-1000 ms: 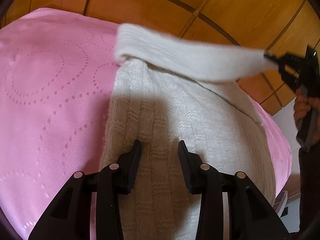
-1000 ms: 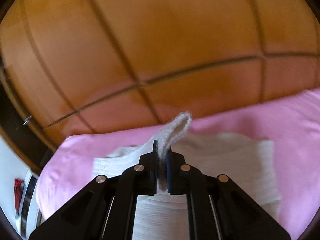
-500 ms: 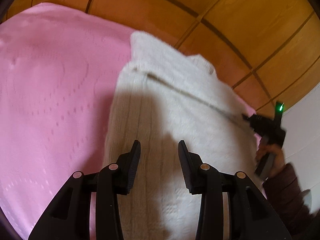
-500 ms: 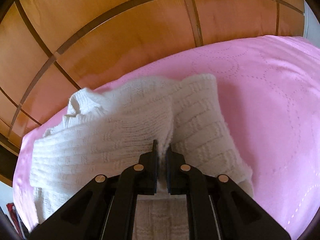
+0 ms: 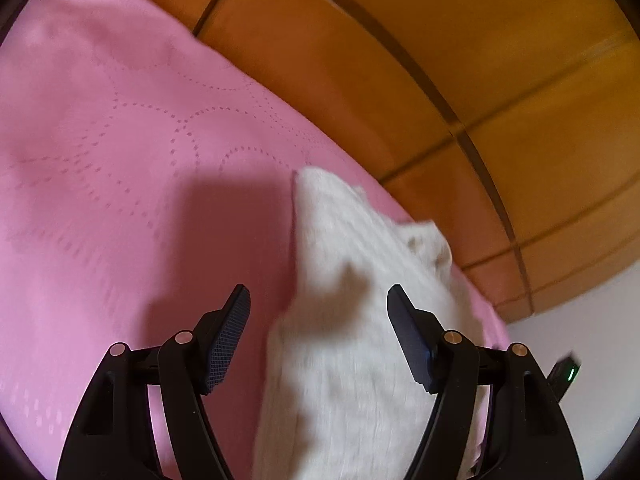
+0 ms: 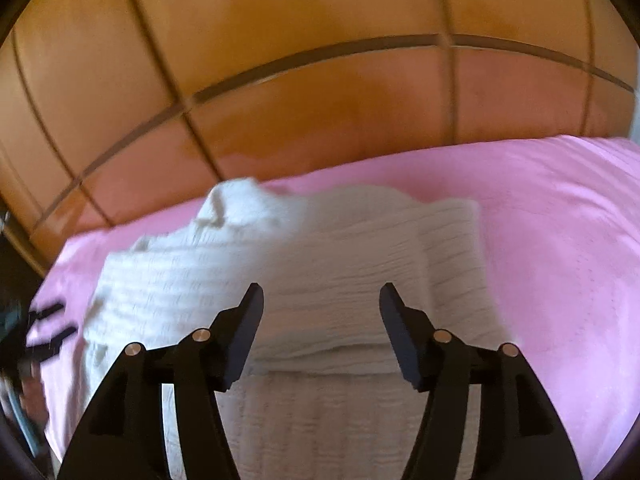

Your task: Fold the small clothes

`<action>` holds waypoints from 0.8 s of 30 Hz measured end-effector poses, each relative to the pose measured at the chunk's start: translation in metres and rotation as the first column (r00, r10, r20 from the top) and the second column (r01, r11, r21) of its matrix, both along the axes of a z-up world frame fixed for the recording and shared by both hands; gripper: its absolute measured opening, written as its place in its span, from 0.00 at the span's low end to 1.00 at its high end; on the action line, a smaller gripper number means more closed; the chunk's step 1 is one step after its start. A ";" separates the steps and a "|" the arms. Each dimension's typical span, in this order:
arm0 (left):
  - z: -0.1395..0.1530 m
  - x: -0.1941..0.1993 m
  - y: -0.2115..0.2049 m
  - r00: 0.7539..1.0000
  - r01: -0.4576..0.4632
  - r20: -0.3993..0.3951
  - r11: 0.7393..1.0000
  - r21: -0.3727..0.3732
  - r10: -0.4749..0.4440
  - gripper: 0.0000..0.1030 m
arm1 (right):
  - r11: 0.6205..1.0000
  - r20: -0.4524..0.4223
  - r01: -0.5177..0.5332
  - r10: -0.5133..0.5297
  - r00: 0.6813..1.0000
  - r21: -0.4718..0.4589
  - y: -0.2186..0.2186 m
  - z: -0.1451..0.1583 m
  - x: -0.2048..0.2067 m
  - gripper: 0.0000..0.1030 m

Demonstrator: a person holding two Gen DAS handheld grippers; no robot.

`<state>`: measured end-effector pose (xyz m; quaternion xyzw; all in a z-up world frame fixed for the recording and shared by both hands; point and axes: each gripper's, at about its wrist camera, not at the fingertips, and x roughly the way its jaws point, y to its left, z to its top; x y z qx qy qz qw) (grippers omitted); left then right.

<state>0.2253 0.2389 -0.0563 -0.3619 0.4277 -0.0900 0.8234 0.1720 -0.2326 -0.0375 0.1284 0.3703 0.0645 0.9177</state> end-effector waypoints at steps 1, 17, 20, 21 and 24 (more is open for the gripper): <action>-0.002 0.008 0.001 1.000 -0.001 -0.005 1.000 -0.021 0.001 0.67 | 1.000 -0.007 -0.016 0.016 1.000 -0.021 0.006 -0.003 0.001 0.60; 0.008 0.046 -0.028 0.995 0.010 0.097 1.000 -0.010 -0.009 0.11 | 0.994 -0.040 -0.039 0.035 0.999 -0.105 0.023 -0.034 0.007 0.68; 0.010 0.049 -0.058 0.998 0.024 0.048 0.949 0.315 -0.041 0.11 | 0.984 -0.048 -0.042 0.034 0.998 -0.172 0.033 -0.039 0.011 0.69; 0.003 0.055 -0.065 0.999 0.041 0.007 0.922 0.385 -0.048 0.12 | 0.979 -0.052 -0.041 0.031 0.998 -0.197 0.037 -0.041 0.013 0.70; -0.011 0.065 -0.074 0.999 0.041 -0.042 0.874 0.485 -0.024 0.23 | 0.972 -0.055 -0.034 0.022 0.998 -0.231 0.041 -0.045 0.017 0.71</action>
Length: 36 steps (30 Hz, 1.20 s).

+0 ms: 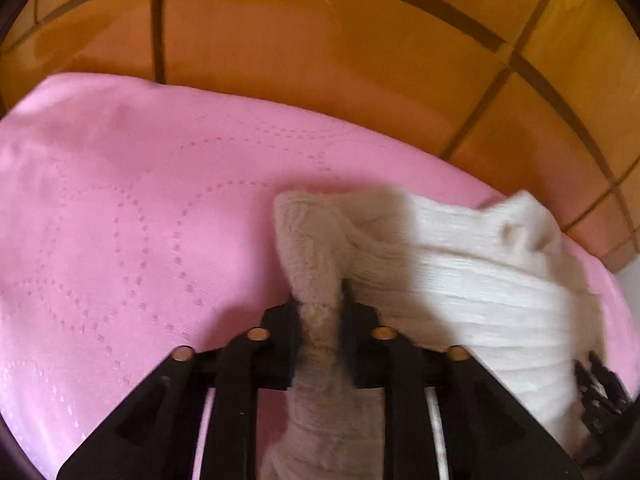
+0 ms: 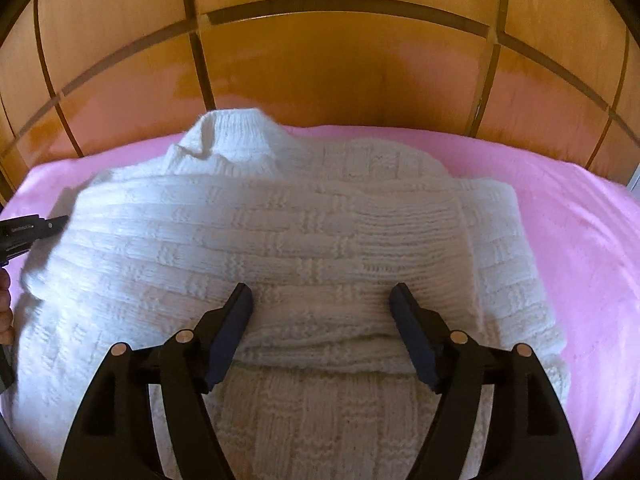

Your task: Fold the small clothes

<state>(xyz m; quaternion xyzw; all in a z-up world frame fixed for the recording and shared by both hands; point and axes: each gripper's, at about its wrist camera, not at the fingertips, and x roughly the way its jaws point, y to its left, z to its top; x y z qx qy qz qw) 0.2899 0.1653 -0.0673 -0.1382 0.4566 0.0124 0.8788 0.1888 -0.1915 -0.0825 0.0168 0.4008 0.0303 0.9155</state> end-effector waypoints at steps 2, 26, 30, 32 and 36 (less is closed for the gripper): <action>0.009 -0.008 0.004 0.999 -0.036 0.014 0.999 -0.009 0.036 0.24 | 1.000 0.004 0.005 -0.005 1.000 0.010 -0.002 -0.002 0.000 0.71; 0.053 -0.126 -0.060 0.989 0.059 0.128 0.987 0.153 -0.079 0.50 | 0.997 0.023 0.005 -0.007 1.000 0.073 -0.009 0.002 -0.003 0.80; 0.056 -0.139 -0.059 0.987 0.056 0.141 0.988 0.146 -0.077 0.50 | 0.991 0.031 0.000 -0.004 1.000 0.130 -0.015 0.018 -0.012 0.82; 0.055 -0.148 -0.058 0.987 0.050 0.144 0.988 0.146 -0.071 0.50 | 0.986 0.067 0.033 -0.045 0.997 0.161 -0.026 0.031 -0.020 0.82; 0.052 -0.159 -0.058 0.988 0.042 0.144 0.989 0.139 -0.062 0.50 | 0.969 0.056 0.132 -0.146 0.988 0.210 -0.050 0.038 -0.022 0.81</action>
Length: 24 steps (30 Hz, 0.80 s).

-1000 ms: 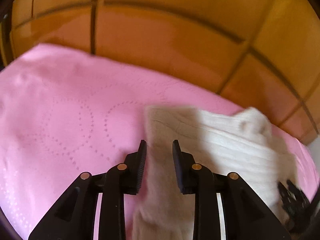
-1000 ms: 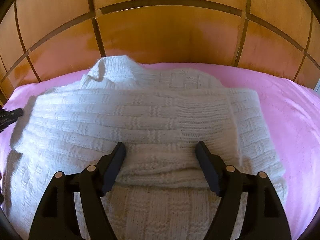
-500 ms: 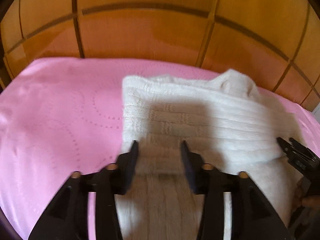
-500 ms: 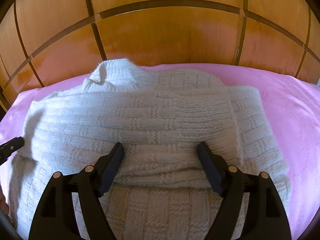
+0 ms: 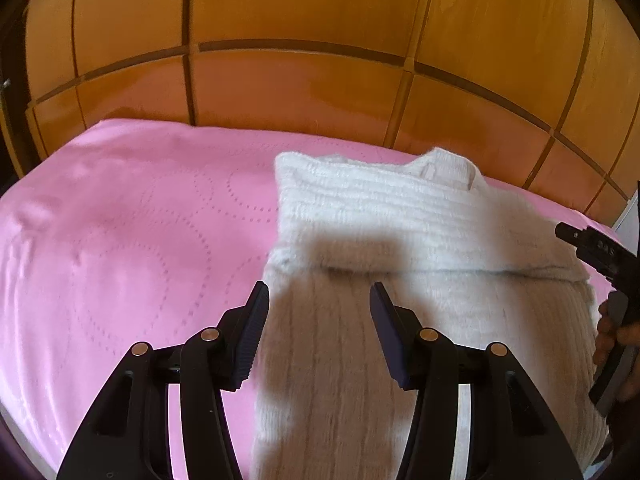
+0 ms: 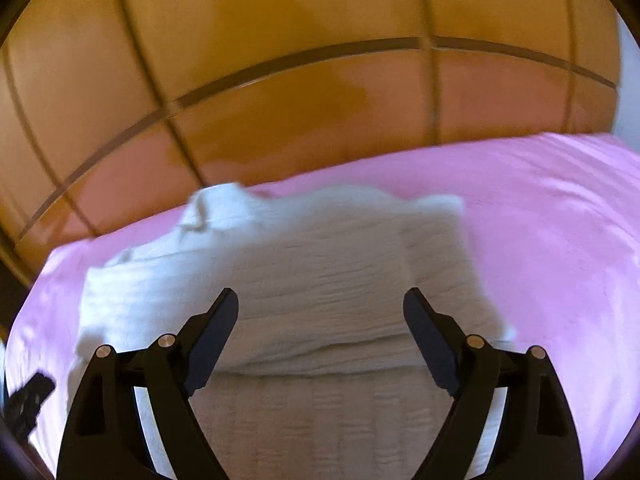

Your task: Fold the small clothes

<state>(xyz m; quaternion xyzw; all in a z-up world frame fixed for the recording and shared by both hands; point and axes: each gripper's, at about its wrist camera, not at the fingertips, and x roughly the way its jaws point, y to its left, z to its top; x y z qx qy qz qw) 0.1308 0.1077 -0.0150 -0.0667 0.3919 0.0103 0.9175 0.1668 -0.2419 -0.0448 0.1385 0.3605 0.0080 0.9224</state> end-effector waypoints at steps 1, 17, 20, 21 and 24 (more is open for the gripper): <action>-0.001 -0.003 0.002 1.000 -0.006 -0.002 1.000 -0.007 0.006 0.50 | 1.000 -0.031 0.014 -0.014 0.999 -0.004 -0.003 -0.005 0.004 0.81; -0.023 -0.049 0.015 0.997 -0.030 -0.065 0.999 -0.032 0.028 0.50 | 0.993 -0.120 0.009 -0.023 0.993 -0.116 0.001 -0.024 -0.017 0.85; -0.029 -0.057 0.020 0.996 -0.032 -0.083 0.999 -0.034 0.029 0.50 | 0.993 -0.117 0.011 -0.025 0.993 -0.118 -0.011 -0.023 -0.037 0.86; -0.031 -0.062 0.022 0.996 -0.030 -0.091 0.999 -0.043 0.026 0.50 | 0.993 -0.121 0.016 -0.030 0.992 -0.116 -0.019 -0.024 -0.047 0.86; -0.037 -0.074 0.028 0.993 -0.015 -0.118 0.998 -0.056 0.009 0.50 | 0.994 -0.140 0.017 -0.032 0.990 -0.109 -0.033 -0.028 -0.069 0.87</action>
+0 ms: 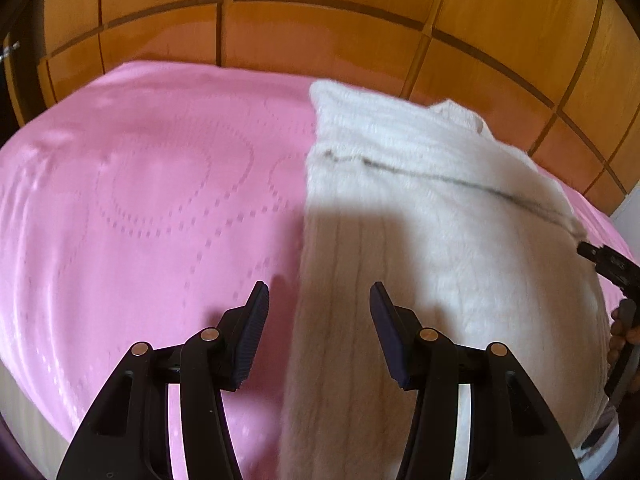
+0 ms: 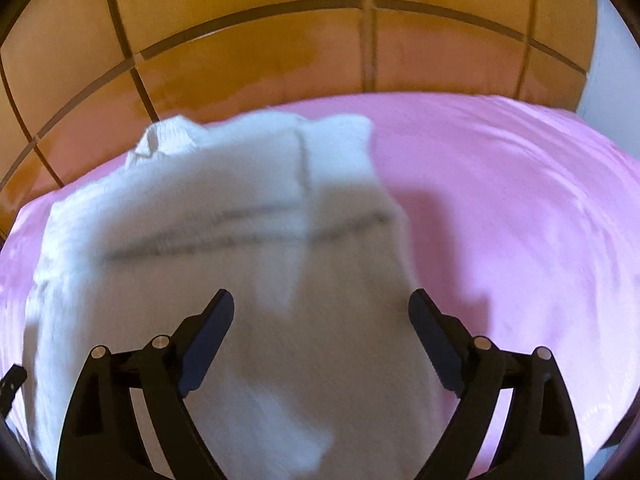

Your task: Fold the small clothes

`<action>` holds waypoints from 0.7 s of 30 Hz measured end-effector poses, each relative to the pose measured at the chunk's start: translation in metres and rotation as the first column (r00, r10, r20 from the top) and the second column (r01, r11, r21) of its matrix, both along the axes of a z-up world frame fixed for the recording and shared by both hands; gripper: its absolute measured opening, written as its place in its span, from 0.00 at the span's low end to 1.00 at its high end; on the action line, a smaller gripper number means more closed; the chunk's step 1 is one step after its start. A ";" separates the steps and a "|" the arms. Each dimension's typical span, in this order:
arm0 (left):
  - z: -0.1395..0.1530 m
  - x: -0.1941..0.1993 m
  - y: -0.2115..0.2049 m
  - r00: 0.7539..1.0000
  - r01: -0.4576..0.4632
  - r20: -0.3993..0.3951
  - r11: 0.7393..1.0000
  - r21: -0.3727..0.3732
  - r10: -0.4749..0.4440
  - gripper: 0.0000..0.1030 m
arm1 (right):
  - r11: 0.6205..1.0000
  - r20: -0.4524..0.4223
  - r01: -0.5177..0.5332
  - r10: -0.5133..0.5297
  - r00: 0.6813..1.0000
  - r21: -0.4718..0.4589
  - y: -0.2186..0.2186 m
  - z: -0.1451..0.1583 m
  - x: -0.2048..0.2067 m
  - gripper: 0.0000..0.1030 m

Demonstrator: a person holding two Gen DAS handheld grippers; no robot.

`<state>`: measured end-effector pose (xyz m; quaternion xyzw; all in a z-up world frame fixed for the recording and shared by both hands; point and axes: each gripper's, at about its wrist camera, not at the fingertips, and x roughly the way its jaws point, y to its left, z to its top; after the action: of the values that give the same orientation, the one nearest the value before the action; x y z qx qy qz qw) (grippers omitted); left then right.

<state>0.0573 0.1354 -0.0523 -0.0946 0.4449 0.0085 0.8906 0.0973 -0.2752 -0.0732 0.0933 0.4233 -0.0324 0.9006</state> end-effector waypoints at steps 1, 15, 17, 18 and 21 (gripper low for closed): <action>-0.002 -0.004 0.001 1.000 0.009 -0.011 1.000 -0.008 -0.009 0.50 | 1.000 -0.017 -0.007 0.007 1.000 0.006 -0.006 -0.003 -0.010 0.87; -0.012 -0.087 0.022 0.959 0.247 -0.081 0.937 -0.247 -0.273 0.37 | 0.946 -0.133 -0.187 0.228 0.965 0.263 -0.012 -0.022 -0.150 0.45; -0.017 -0.095 0.020 0.947 0.266 -0.102 0.923 -0.280 -0.304 0.26 | 0.932 -0.163 -0.208 0.264 0.951 0.297 -0.007 -0.025 -0.157 0.34; -0.019 -0.097 0.017 0.940 0.281 -0.112 0.917 -0.284 -0.323 0.15 | 0.924 -0.173 -0.223 0.286 0.943 0.310 -0.005 -0.024 -0.158 0.23; -0.014 -0.099 0.015 0.935 0.302 -0.085 0.897 -0.323 -0.345 0.08 | 0.889 -0.148 -0.261 0.335 0.930 0.376 -0.003 -0.013 -0.152 0.13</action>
<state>-0.0422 0.1501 -0.0665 -0.1547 0.5118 -0.2020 0.8205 -0.0543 -0.2783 -0.0861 0.1816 0.5239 0.1730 0.8140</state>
